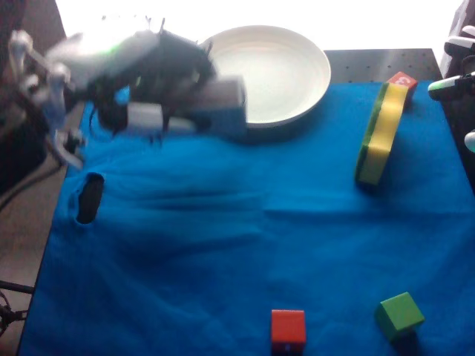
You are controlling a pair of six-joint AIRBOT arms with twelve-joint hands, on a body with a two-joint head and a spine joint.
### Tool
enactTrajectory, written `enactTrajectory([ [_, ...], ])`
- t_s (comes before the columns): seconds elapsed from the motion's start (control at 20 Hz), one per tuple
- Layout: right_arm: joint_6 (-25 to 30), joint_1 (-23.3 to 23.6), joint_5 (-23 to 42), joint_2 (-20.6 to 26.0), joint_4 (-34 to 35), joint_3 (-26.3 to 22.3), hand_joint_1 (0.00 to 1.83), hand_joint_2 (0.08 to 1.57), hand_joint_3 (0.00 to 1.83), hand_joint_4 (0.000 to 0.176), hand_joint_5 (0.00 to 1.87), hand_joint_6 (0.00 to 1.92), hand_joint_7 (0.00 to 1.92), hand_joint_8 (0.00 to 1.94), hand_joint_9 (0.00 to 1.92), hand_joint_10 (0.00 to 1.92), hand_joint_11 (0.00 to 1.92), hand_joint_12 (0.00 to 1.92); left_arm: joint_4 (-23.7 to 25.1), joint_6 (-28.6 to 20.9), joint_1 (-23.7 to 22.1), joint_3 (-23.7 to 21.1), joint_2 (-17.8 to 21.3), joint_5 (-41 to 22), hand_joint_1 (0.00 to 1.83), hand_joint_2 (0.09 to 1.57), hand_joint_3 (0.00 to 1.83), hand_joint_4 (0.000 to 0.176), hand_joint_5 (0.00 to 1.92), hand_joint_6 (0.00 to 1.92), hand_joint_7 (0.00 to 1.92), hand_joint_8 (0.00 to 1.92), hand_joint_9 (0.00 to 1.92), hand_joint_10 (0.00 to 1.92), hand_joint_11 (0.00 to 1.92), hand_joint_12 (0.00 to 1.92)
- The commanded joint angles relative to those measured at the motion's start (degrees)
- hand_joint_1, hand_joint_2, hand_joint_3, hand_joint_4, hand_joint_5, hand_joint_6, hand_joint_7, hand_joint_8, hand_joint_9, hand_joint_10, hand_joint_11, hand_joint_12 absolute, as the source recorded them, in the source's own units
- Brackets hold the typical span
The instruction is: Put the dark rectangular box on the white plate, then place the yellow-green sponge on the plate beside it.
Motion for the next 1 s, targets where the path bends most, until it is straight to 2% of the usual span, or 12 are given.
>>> enactTrajectory([
  [0.0, 0.29, 0.84, 6.89, -0.07, 2.09, 0.17, 0.93, 1.22, 0.00, 0.000, 0.72, 0.00, 0.22, 0.01, 0.06, 0.01, 0.02, 0.01, -0.34, -0.17, -1.49, 0.95, -0.37, -5.29, 1.39, 1.09, 0.00, 0.000, 0.92, 0.97, 1.02, 0.91, 1.00, 1.13, 0.89, 1.33],
  [0.1, 0.29, 0.84, 6.89, -0.15, 2.09, 0.25, 0.94, 1.21, 0.00, 0.000, 0.72, 0.00, 0.23, 0.01, 0.07, 0.01, 0.03, 0.01, 0.79, -0.33, -6.36, 5.07, -3.09, -1.16, 1.39, 1.08, 0.00, 0.000, 0.93, 1.02, 1.10, 0.73, 1.01, 1.07, 0.89, 1.23],
  [0.35, 0.29, 1.01, 6.89, -0.70, 2.08, 0.96, 0.93, 1.21, 0.00, 0.000, 0.73, 0.00, 0.23, 0.00, 0.09, 0.01, 0.05, 0.03, 2.52, -2.78, -14.33, 18.80, -12.97, 9.23, 1.39, 1.08, 0.00, 0.000, 0.93, 1.03, 1.08, 0.81, 0.99, 1.07, 0.84, 1.18],
  [0.4, 0.29, 1.06, 6.89, -0.79, 2.06, 1.09, 0.94, 1.21, 0.00, 0.000, 0.73, 0.00, 0.23, 0.00, 0.08, 0.01, 0.04, 0.03, 2.52, -2.79, -15.27, 21.09, -14.84, 10.70, 1.37, 1.10, 0.00, 0.000, 0.95, 1.05, 1.10, 0.84, 0.88, 1.13, 0.49, 1.44],
  [0.45, 0.29, 1.14, 6.89, -0.87, 2.05, 1.24, 0.91, 1.21, 0.00, 0.001, 0.73, 0.00, 0.23, 0.00, 0.09, 0.01, 0.05, 0.03, 2.52, -2.79, -15.90, 23.04, -16.45, 11.86, 1.37, 1.09, 0.00, 0.000, 0.95, 1.05, 1.10, 0.82, 0.89, 1.13, 0.50, 1.49],
  [0.5, 0.29, 1.31, 6.89, -1.00, 2.02, 1.47, 0.90, 1.21, 0.00, 0.000, 0.73, 0.00, 0.24, 0.00, 0.10, 0.01, 0.07, 0.04, 2.55, -2.78, -16.74, 25.50, -18.46, 13.37, 1.38, 1.09, 0.00, 0.000, 0.93, 1.04, 1.08, 0.81, 0.98, 1.08, 0.73, 1.30],
  [0.55, 0.29, 1.63, 6.89, -1.14, 1.89, 1.65, 0.88, 1.21, 0.00, 0.009, 0.73, 0.00, 0.24, 0.00, 0.11, 0.01, 0.08, 0.05, 2.58, -2.77, -17.46, 27.62, -20.13, 14.54, 1.48, 1.08, 0.00, 0.000, 0.89, 1.05, 1.01, 0.87, 1.06, 0.91, 0.85, 1.36],
  [0.6, 0.29, 2.04, 6.89, -1.29, 1.62, 1.81, 0.87, 1.21, 0.00, 0.026, 0.73, 0.00, 0.24, 0.00, 0.13, 0.01, 0.09, 0.06, 2.59, -2.77, -17.90, 29.08, -21.22, 15.41, 1.40, 1.09, 0.00, 0.000, 0.89, 1.05, 0.99, 0.96, 1.01, 1.05, 0.67, 1.29],
  [0.65, 0.29, 2.64, 6.89, -1.60, 1.18, 2.10, 0.85, 1.21, 0.00, 0.033, 0.73, 0.00, 0.24, 0.00, 0.14, 0.02, 0.09, 0.07, 2.46, -2.81, -18.31, 30.82, -22.43, 16.20, 1.38, 1.10, 0.00, 0.000, 0.89, 1.02, 0.99, 0.98, 1.02, 1.10, 0.71, 1.33],
  [0.7, 0.29, 3.12, 6.89, -1.88, 0.85, 2.35, 0.84, 1.21, 0.00, 0.043, 0.73, 0.00, 0.24, 0.00, 0.15, 0.02, 0.11, 0.08, 2.34, -3.56, -18.41, 31.90, -23.12, 16.80, 1.37, 1.12, 0.00, 0.000, 0.88, 0.98, 0.97, 1.06, 0.95, 1.20, 0.54, 1.42],
  [0.8, 0.29, 4.13, 6.88, -2.64, 0.21, 2.93, 0.85, 1.21, 0.00, 0.049, 0.73, 0.00, 0.26, 0.00, 0.19, 0.00, 0.01, 0.41, 2.40, -5.88, -18.44, 34.35, -24.76, 17.90, 1.37, 1.13, 0.00, 0.000, 0.90, 0.96, 0.95, 1.10, 0.91, 1.26, 0.59, 1.42],
  [0.95, 0.30, 4.57, 6.88, -3.09, -0.03, 3.28, 0.89, 1.20, 0.00, 0.041, 0.74, 0.00, 0.27, 0.00, 0.19, 0.00, 0.00, 0.47, 2.85, -5.94, -18.43, 37.08, -27.23, 20.09, 1.34, 1.16, 0.00, 0.000, 0.85, 1.15, 0.89, 1.15, 0.81, 1.29, 0.50, 1.37],
])
